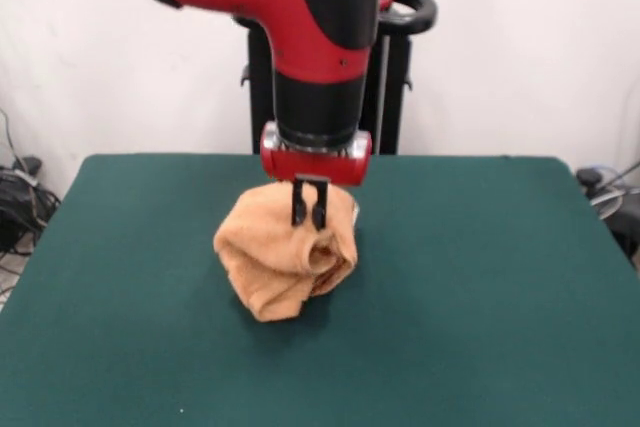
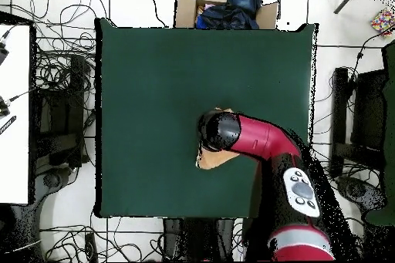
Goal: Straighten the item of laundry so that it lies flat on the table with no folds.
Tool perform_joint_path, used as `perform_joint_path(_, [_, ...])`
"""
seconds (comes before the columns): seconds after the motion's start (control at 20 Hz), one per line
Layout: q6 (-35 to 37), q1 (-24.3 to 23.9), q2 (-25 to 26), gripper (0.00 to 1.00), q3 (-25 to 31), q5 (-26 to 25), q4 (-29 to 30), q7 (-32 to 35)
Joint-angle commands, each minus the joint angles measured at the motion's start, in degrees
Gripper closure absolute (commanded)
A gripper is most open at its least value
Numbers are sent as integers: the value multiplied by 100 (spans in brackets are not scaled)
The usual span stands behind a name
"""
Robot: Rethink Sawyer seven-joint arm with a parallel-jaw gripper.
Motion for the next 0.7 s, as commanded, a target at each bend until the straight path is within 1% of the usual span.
perform_joint_path(0.05, [775, -72, -731, 100, 616, 285, 1000, 355])
perform_joint_path(0.2, [794, -40, -886, 100, 642, 356, 1124, 475])
perform_joint_path(0.35, [1129, -45, -1029, 100, 582, 351, 1001, 404])
perform_joint_path(0.55, [1762, -287, -1275, 100, 582, 306, 853, 50])
perform_joint_path(0.7, [2231, -601, -1512, 100, 553, 146, 748, -367])
